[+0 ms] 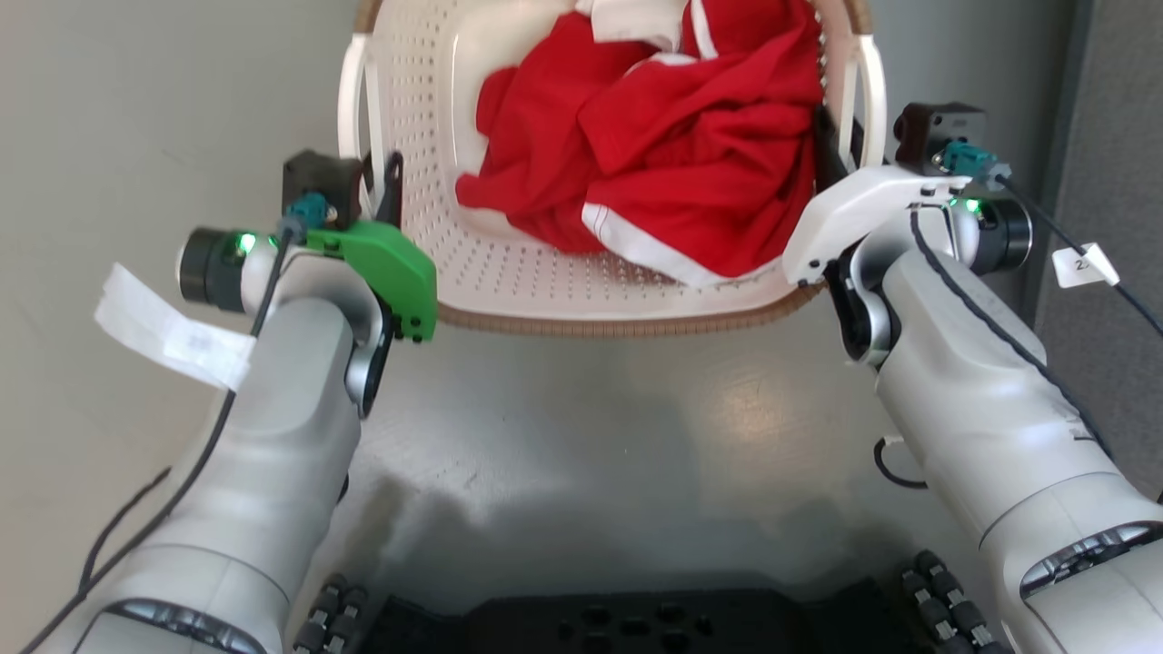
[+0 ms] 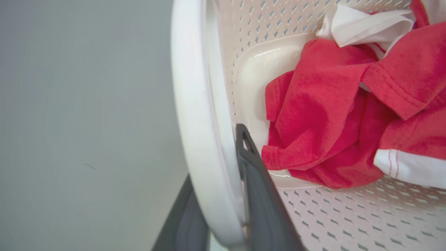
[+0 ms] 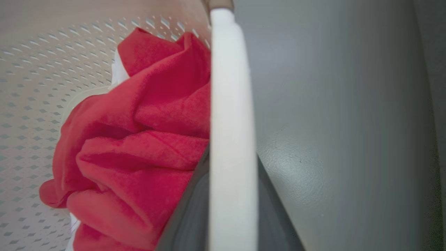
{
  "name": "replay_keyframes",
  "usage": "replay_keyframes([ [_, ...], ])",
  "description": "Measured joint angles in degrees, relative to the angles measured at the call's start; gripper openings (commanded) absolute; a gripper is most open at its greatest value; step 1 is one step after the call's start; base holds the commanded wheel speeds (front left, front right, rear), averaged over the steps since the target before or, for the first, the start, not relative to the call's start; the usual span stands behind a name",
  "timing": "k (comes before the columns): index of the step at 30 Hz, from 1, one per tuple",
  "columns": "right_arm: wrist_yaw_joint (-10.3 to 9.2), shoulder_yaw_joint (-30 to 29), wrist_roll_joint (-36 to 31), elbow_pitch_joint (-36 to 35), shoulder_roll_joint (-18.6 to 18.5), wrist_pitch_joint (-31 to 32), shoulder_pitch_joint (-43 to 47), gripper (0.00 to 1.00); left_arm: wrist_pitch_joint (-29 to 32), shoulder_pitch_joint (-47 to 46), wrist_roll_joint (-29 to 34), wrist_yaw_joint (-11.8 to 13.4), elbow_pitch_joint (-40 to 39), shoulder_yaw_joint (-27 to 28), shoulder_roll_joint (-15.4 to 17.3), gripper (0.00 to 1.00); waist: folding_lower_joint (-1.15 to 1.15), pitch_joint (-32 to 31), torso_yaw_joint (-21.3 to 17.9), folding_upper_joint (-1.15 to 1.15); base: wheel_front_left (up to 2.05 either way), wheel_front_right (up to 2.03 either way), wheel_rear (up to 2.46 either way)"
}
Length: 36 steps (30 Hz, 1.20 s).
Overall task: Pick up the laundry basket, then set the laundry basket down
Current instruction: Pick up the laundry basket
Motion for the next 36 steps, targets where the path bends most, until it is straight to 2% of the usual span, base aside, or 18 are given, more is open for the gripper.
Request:
replay_keyframes([
  [8, 0.07, 2.32, 1.81, 2.21, 0.36, 0.08, 1.88, 0.0, 0.0, 3.32, -0.99, 0.04, 1.31, -0.78, -0.19, 0.0, 0.0, -4.27, -0.12, 0.0, 0.0, 0.0, 0.0],
  [14, 1.02, 4.53, 4.25, 4.56, 0.7, 0.35, 5.09, 0.0, 0.0, 6.87, -3.12, -0.02, 3.68, -2.14, -0.66, 0.0, 0.0, -8.46, -0.12, 0.0, 0.0, 0.0, 0.0],
  [19, 2.05, 6.56, 6.8, 5.68, 0.99, 2.41, 8.04, 0.0, 1.2, 10.03, -4.54, -0.86, 5.32, -3.08, -0.71, 0.0, 0.0, -12.19, -0.13, 0.0, 0.0, 0.0, 0.0],
  [36, 2.54, 12.89, 12.05, 6.35, 1.3, 7.27, 16.38, 0.0, 4.33, 19.22, -8.79, -1.81, 7.73, -5.88, -0.85, 0.0, 0.0, -25.69, 0.04, 0.0, 0.0, 0.0, 0.0],
])
